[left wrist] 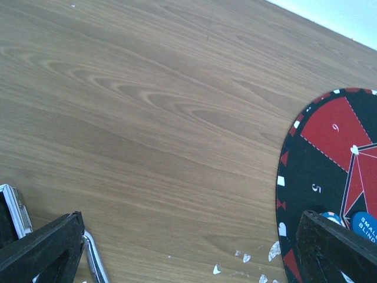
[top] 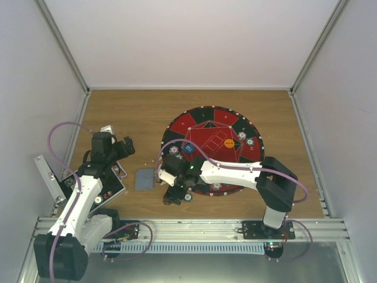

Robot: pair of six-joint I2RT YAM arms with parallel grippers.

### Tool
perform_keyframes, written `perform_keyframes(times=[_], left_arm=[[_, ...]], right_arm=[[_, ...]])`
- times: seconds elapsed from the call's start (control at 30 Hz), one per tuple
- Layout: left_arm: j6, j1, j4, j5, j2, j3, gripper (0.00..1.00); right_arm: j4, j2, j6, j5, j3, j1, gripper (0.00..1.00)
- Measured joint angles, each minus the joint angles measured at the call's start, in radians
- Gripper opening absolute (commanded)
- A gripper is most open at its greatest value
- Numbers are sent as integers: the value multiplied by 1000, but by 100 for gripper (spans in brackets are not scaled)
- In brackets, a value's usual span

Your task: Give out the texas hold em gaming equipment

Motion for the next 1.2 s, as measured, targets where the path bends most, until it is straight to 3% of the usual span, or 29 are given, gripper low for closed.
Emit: perform_keyframes(times=[0.63, 1.2], left_arm=[[-1, 0, -1, 16, -32, -19, 99], [-4, 0, -8, 16, -50, -24, 99]], right_arm=[[0, 140, -28, 94, 71, 79, 87], [-6, 156, -47, 82, 88, 90, 65]])
